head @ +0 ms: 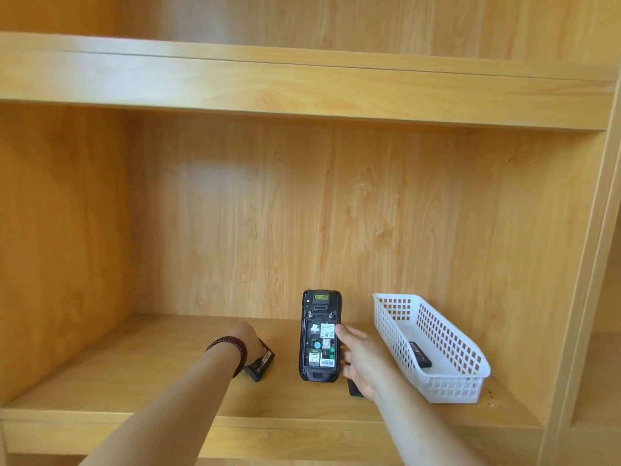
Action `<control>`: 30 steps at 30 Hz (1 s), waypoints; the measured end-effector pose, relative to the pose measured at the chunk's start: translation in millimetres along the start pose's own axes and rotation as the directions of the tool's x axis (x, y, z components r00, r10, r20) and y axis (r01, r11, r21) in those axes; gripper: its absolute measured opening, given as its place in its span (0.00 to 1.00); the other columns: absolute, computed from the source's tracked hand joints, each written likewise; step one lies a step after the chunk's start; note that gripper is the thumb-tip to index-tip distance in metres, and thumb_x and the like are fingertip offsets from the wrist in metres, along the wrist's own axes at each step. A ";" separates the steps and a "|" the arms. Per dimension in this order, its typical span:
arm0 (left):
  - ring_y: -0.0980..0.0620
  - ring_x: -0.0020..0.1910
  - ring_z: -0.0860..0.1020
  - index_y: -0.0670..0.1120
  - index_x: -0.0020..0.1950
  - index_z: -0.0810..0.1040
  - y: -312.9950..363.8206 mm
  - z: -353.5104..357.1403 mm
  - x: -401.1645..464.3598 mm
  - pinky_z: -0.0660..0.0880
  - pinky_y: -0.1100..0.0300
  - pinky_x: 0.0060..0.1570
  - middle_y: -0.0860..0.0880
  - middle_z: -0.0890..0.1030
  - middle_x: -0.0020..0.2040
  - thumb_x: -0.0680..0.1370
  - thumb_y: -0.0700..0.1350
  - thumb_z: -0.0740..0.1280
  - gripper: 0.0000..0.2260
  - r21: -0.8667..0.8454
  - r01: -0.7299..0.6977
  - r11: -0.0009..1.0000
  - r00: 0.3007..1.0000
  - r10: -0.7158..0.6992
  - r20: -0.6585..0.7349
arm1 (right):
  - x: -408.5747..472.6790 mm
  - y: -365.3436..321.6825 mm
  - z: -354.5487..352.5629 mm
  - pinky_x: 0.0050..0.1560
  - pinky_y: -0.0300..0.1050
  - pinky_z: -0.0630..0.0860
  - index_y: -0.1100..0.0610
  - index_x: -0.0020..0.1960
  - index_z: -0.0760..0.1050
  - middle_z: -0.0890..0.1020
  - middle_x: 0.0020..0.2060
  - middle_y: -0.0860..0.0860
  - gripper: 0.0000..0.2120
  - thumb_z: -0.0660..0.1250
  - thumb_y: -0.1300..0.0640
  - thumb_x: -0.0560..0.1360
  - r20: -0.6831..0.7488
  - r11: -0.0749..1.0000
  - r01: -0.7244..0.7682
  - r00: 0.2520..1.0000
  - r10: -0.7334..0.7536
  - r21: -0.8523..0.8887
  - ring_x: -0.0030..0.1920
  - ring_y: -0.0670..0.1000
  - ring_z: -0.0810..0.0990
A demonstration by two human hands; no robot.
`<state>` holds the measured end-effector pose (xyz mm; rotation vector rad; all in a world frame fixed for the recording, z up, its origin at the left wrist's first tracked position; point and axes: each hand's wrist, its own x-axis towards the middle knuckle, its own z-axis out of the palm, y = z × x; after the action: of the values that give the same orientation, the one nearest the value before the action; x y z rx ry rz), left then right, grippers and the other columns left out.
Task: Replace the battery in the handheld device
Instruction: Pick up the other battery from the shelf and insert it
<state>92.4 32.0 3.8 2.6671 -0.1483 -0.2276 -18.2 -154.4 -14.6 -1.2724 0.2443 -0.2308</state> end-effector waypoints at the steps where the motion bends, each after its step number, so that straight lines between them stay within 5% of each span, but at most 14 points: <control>1: 0.48 0.43 0.80 0.41 0.62 0.71 -3.0 -0.8 1.4 0.78 0.61 0.35 0.43 0.80 0.56 0.79 0.44 0.66 0.13 -0.077 -0.003 0.997 0.999 0.006 0.035 | 0.9 0.6 -0.7 0.53 0.60 0.81 0.56 0.58 0.78 0.85 0.54 0.56 0.09 0.62 0.58 0.82 -0.006 1.000 -0.005 1.000 0.005 0.002 0.55 0.57 0.83; 6: 0.45 0.37 0.82 0.47 0.56 0.72 -17.0 -9.1 -16.2 0.78 0.59 0.26 0.39 0.81 0.50 0.76 0.36 0.69 0.13 -0.567 -0.041 0.823 0.987 0.121 0.105 | 2.0 1.5 -1.7 0.54 0.60 0.81 0.55 0.58 0.77 0.85 0.53 0.56 0.08 0.62 0.58 0.82 -0.014 1.000 -0.008 1.000 0.009 0.011 0.54 0.56 0.83; 11: 0.47 0.38 0.83 0.47 0.58 0.72 4.6 -18.8 -41.0 0.80 0.59 0.31 0.39 0.84 0.47 0.76 0.35 0.70 0.15 -0.919 -0.136 0.371 0.937 0.350 0.002 | 6.8 1.1 0.5 0.56 0.63 0.80 0.58 0.59 0.78 0.85 0.54 0.58 0.09 0.63 0.57 0.81 -0.024 1.000 0.000 1.000 0.000 0.018 0.56 0.58 0.83; 21: 0.45 0.42 0.85 0.43 0.50 0.75 38.0 7.8 -67.8 0.81 0.59 0.34 0.39 0.84 0.50 0.75 0.35 0.71 0.08 -0.839 -0.223 0.496 0.931 0.363 -0.033 | 4.7 -3.0 4.1 0.51 0.59 0.83 0.58 0.59 0.80 0.86 0.53 0.59 0.12 0.61 0.56 0.82 0.031 0.998 0.035 0.999 -0.036 0.047 0.56 0.60 0.83; 26: 0.45 0.45 0.84 0.42 0.57 0.78 40.6 4.5 -71.4 0.83 0.53 0.48 0.40 0.84 0.49 0.68 0.28 0.74 0.20 -0.843 -0.188 0.504 0.909 0.415 0.045 | 3.7 -6.9 1.8 0.47 0.56 0.83 0.59 0.61 0.79 0.85 0.54 0.60 0.13 0.60 0.55 0.83 0.021 0.998 0.033 0.999 -0.034 0.060 0.57 0.61 0.83; 30: 0.45 0.50 0.84 0.46 0.61 0.78 41.9 4.4 -74.2 0.81 0.52 0.53 0.45 0.83 0.51 0.64 0.33 0.76 0.26 -0.663 -0.345 0.664 0.891 0.454 -0.009 | 1.5 -9.4 0.5 0.43 0.53 0.83 0.60 0.61 0.79 0.85 0.55 0.61 0.13 0.61 0.56 0.82 0.009 0.998 0.018 1.000 -0.019 0.067 0.54 0.60 0.83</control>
<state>16.0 3.3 28.9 1.8484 -0.5930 -0.2829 -16.9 -157.0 -5.6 -1.2093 0.2147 -0.2469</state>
